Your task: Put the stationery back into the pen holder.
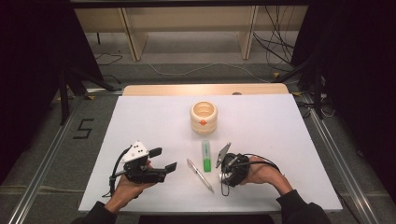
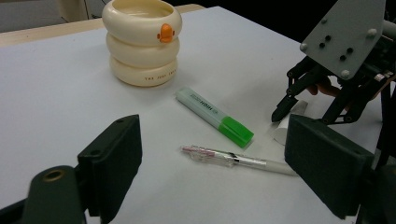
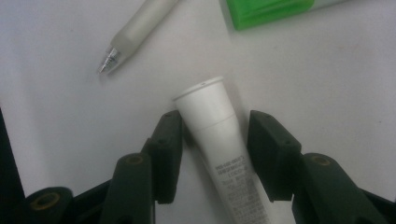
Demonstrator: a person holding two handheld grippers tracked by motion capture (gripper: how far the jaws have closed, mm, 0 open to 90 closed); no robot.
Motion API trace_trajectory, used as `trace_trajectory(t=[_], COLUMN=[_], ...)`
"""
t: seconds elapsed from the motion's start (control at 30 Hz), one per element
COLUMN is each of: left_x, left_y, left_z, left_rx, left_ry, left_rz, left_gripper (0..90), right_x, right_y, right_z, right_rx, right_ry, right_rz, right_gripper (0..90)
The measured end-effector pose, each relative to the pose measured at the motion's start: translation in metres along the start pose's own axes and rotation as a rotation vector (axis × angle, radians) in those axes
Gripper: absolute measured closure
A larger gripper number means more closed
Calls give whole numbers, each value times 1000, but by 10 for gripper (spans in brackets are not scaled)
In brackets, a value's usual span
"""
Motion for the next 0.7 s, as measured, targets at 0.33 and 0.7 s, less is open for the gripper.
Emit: trace_trajectory(t=[0.33, 0.7], left_x=[0, -2], left_y=[-1, 0], left_z=[0, 1], left_rx=[1, -1], left_ry=[-2, -6], left_rz=[1, 2], left_gripper=[188, 191], right_x=[1, 0], right_y=[-2, 0], right_z=[4, 4], right_rx=[-47, -70], right_ry=[27, 28], right_rz=[30, 24], right_gripper=[638, 672])
Point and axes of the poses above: each handheld gripper's, and its own axes: x roughly forward along the jaws, z roughly out of its top, y roughly to its left, the point moved 5 cm from there along x, roughly forward along the jaws, and after that the axes turned 9 degrees about -z, right-handed, at the moved point
